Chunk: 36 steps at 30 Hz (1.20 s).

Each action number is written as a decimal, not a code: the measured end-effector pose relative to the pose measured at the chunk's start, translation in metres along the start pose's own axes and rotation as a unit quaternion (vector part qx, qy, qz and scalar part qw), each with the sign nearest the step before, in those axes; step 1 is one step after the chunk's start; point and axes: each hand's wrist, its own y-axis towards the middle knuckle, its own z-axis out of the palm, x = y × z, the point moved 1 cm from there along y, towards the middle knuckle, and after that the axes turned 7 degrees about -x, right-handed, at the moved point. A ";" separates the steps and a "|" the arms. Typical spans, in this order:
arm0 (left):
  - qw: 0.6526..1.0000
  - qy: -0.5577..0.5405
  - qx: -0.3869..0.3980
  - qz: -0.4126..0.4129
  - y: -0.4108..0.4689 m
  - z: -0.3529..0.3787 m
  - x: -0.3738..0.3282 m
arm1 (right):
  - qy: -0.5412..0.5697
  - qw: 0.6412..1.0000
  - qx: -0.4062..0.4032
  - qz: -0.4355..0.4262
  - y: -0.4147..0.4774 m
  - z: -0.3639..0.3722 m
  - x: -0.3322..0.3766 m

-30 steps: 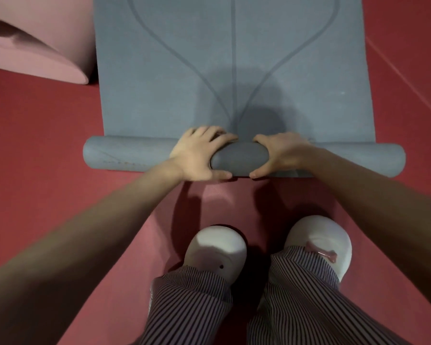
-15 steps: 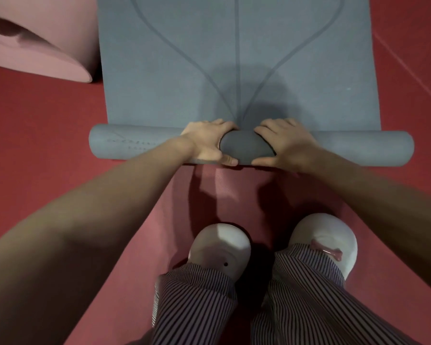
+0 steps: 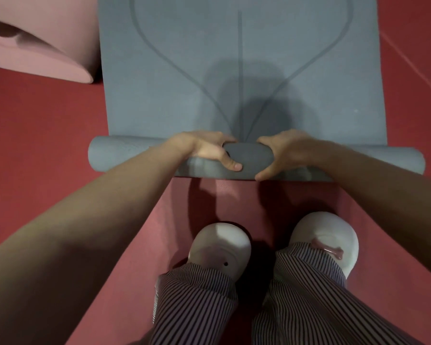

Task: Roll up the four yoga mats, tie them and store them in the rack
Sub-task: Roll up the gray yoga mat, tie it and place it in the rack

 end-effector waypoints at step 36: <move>0.922 0.161 -0.335 0.110 -0.012 0.022 0.004 | -0.063 0.951 -0.299 -0.046 -0.004 0.026 -0.001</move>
